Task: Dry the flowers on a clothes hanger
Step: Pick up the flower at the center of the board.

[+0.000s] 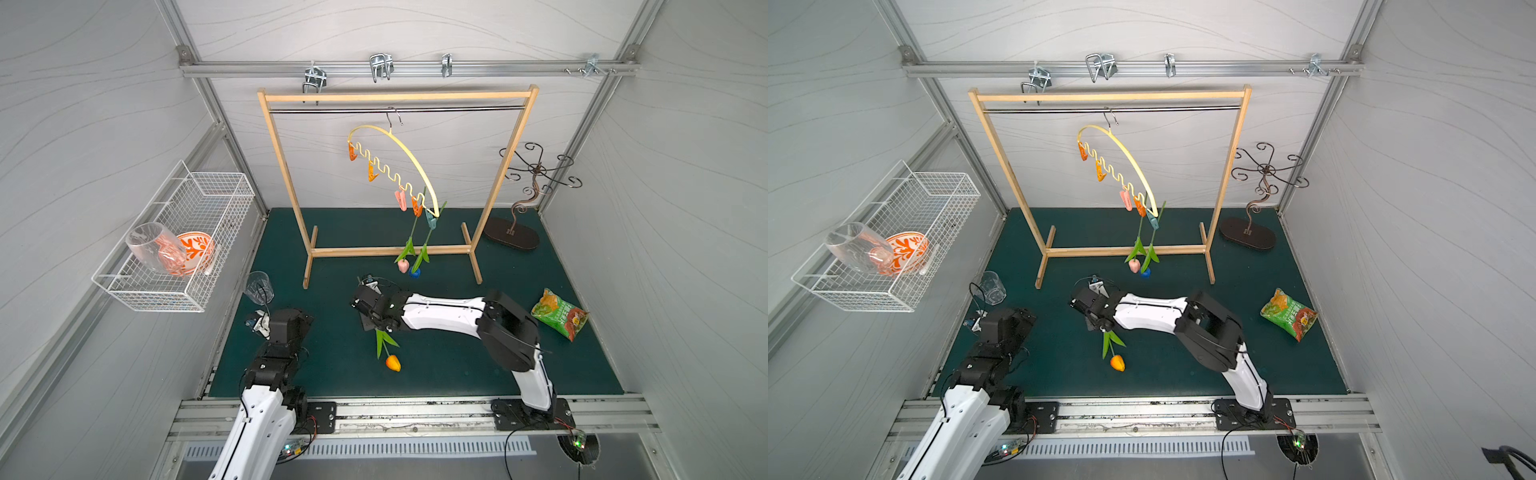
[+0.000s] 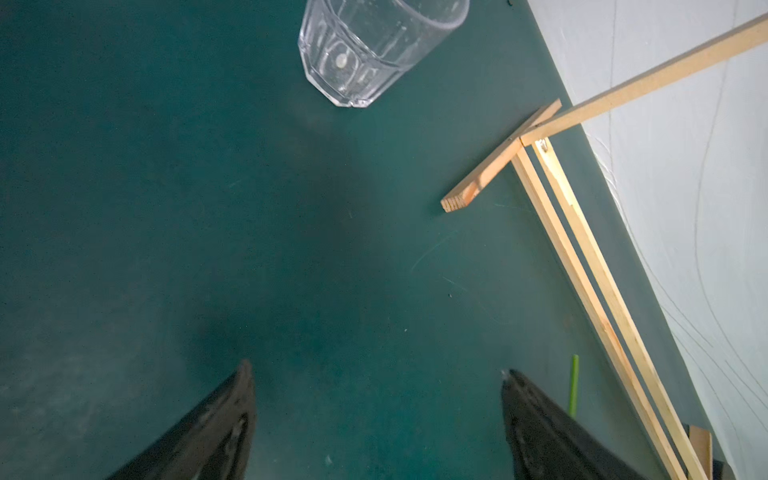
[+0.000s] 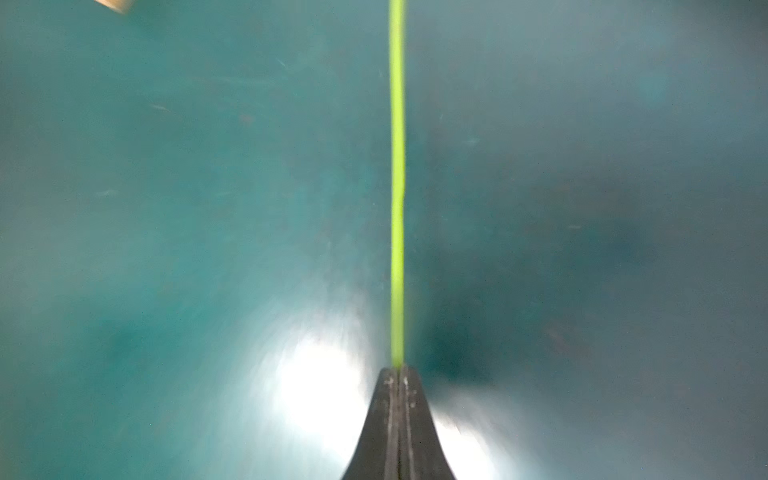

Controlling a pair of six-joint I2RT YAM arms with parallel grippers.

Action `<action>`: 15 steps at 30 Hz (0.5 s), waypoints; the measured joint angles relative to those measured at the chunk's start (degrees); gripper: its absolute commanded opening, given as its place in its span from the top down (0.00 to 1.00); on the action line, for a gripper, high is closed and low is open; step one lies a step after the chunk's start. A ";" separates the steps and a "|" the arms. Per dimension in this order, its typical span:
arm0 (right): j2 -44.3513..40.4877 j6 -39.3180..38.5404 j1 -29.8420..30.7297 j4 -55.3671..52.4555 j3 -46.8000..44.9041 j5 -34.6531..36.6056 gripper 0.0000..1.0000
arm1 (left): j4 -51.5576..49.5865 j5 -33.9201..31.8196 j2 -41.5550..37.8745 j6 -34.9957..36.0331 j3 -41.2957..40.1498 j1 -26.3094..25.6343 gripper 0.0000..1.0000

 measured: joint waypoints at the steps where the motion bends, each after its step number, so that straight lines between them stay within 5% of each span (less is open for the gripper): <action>1: -3.08 -0.79 0.00 1.73 -1.88 0.09 1.00 | 0.72 0.76 0.00 0.37 -0.17 0.00 0.07; 6: -12.57 -2.69 -0.96 8.31 -5.86 1.53 1.00 | 5.22 4.72 -0.04 1.75 -1.36 0.00 0.07; 15: -17.09 -3.10 -10.38 9.62 -6.62 1.81 1.00 | 17.27 17.29 1.68 5.46 -4.59 0.00 0.07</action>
